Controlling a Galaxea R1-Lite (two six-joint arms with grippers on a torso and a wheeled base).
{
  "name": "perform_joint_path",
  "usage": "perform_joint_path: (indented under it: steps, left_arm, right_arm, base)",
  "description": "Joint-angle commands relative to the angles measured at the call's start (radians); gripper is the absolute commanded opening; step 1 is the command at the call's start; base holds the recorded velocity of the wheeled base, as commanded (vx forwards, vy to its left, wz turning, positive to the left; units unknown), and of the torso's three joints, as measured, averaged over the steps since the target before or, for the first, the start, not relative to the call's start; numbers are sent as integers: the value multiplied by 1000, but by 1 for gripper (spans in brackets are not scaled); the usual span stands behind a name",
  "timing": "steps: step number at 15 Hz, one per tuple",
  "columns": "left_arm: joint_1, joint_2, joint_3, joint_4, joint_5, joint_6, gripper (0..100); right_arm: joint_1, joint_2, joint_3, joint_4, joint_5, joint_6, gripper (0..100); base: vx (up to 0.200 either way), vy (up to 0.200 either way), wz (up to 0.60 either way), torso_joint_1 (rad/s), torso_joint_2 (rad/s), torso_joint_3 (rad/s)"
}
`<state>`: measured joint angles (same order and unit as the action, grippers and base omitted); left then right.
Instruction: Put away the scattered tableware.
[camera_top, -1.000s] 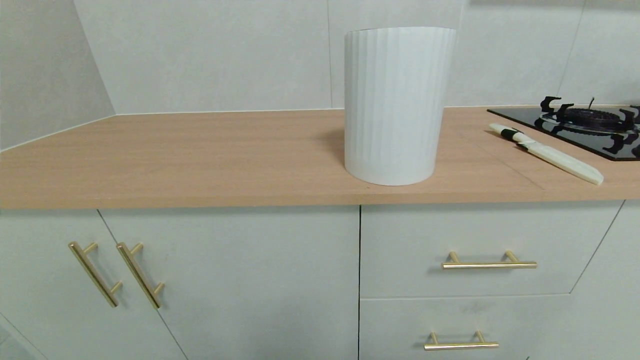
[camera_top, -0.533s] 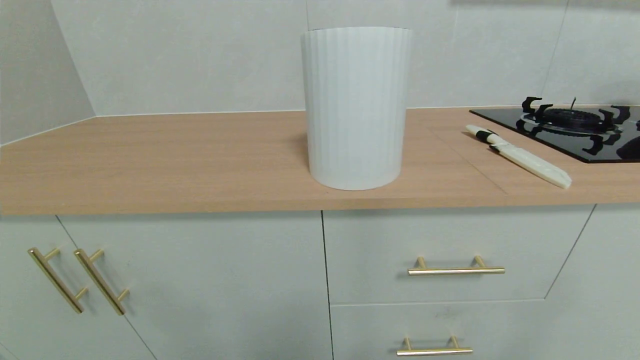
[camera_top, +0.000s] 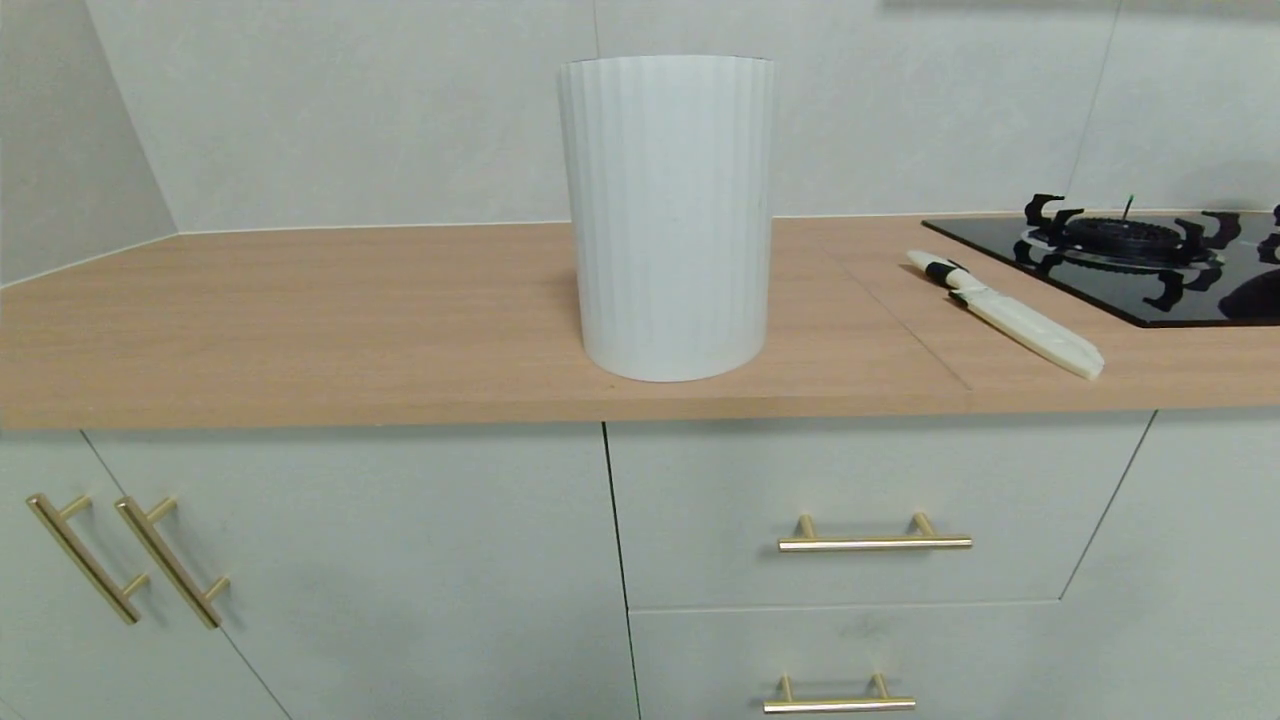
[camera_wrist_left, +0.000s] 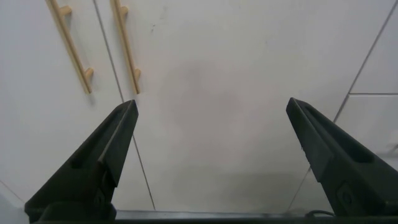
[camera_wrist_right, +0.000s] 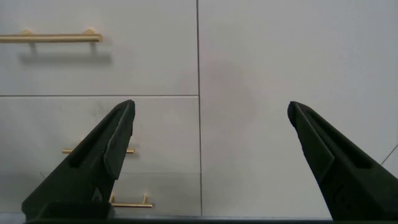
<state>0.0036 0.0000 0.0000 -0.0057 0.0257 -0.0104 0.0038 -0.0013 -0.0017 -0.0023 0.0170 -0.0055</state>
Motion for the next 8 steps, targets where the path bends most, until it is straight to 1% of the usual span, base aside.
perform_joint_path:
  steps: [1,8]
  left_arm:
    - [1,0,0,0,0,0,100]
    - [1,0,0,0,0,0,100]
  right_arm:
    - [1,1,0,-1,0,-1,100]
    - [1,1,0,-1,0,-2,100]
  base:
    - [0,0,0,0,0,0]
    - [0,0,0,0,0,0]
